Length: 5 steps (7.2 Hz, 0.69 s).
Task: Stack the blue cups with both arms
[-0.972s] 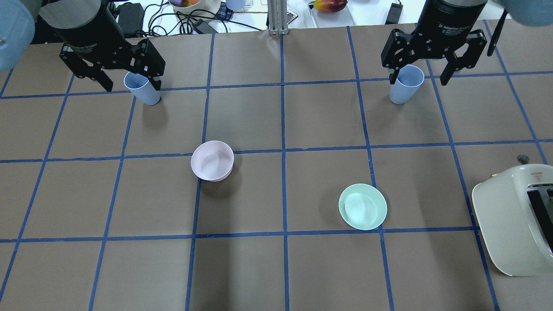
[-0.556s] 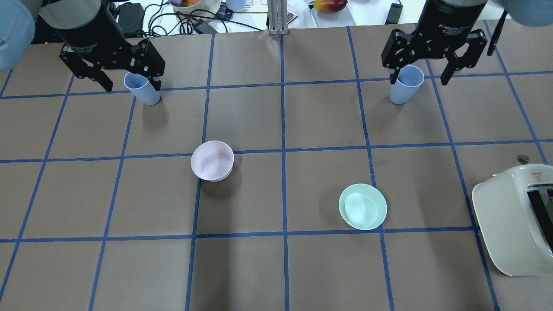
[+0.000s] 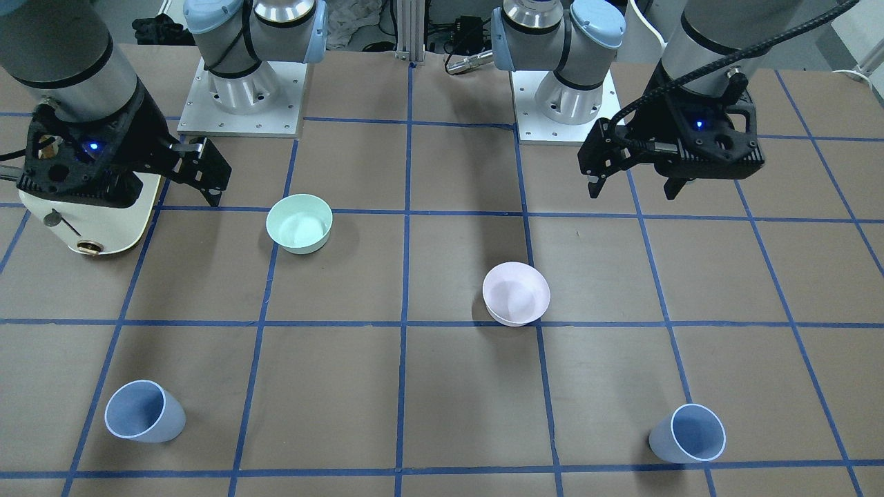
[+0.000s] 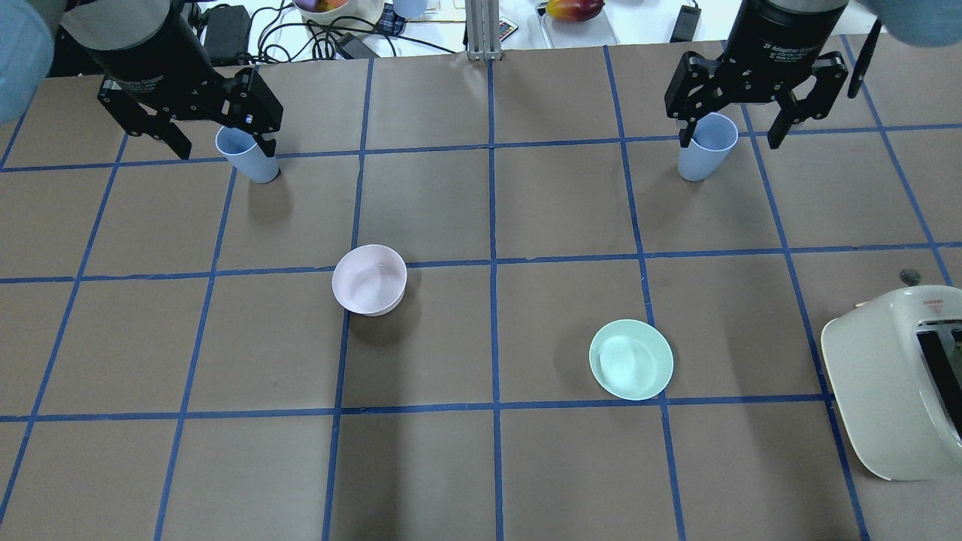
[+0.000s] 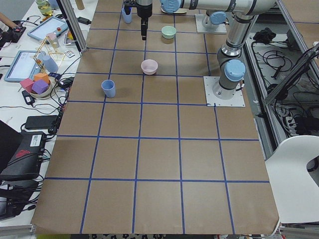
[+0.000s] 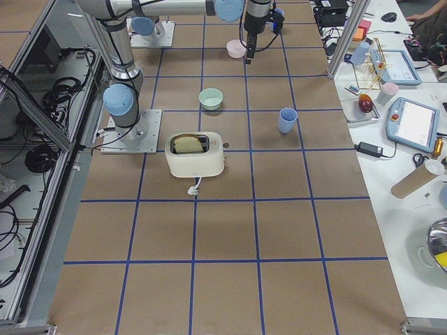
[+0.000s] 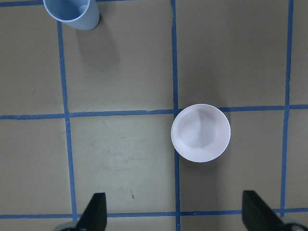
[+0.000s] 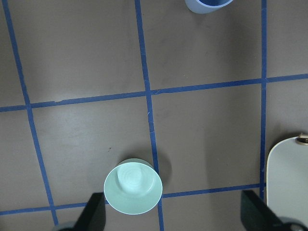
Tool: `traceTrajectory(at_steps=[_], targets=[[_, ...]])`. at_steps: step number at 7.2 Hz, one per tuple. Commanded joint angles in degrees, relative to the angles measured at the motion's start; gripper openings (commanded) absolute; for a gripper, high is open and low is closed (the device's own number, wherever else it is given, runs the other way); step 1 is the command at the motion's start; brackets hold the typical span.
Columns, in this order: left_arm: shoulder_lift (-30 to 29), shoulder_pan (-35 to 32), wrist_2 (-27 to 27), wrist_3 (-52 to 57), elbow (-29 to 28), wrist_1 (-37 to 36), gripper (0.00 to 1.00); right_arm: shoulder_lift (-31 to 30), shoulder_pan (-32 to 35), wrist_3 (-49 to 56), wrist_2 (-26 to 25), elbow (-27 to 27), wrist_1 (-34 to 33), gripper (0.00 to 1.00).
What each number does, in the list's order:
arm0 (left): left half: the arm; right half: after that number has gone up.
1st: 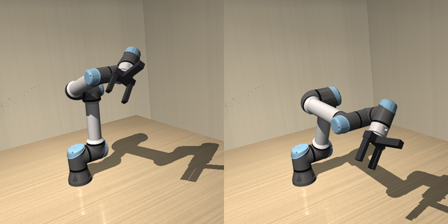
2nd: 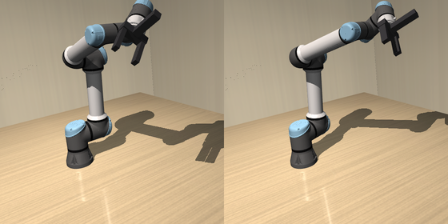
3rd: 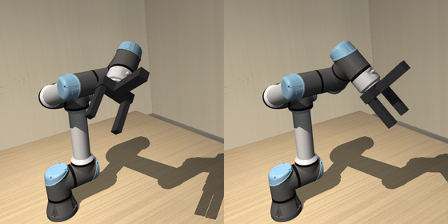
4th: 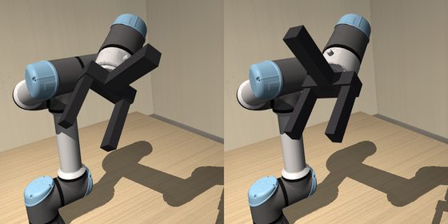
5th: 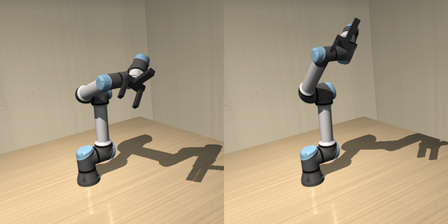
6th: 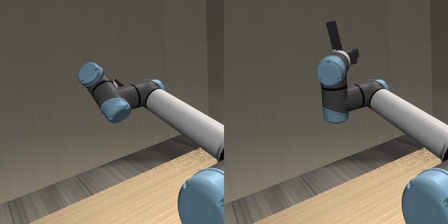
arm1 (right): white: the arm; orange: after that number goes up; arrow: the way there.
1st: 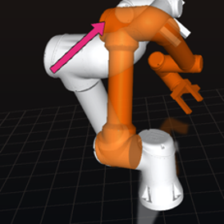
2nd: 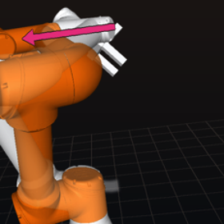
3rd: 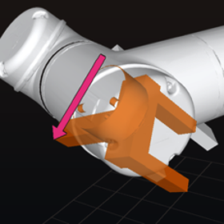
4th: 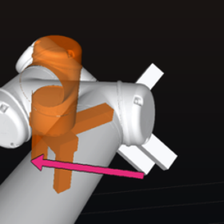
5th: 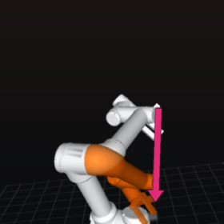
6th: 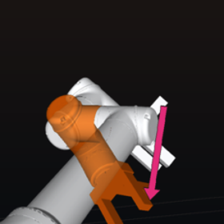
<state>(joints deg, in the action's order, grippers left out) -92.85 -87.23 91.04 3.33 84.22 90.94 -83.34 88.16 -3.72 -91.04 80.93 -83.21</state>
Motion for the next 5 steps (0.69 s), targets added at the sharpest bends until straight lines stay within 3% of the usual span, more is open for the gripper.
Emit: traceTrajectory(at_steps=[1,4,5], targets=[[-4.15,1.7,-0.33,2.1,1.02,-4.16,1.0,0.19,0.0,-0.06,-0.02,0.02,-0.81,1.0],[-22.49,5.3,0.1,12.12,-0.02,-27.15,1.0,0.28,0.0,-0.15,-0.02,0.02,-0.9,1.0],[-27.07,6.45,0.8,13.27,-1.59,-30.18,1.0,0.28,0.0,-0.06,-0.02,0.02,-0.9,1.0]])
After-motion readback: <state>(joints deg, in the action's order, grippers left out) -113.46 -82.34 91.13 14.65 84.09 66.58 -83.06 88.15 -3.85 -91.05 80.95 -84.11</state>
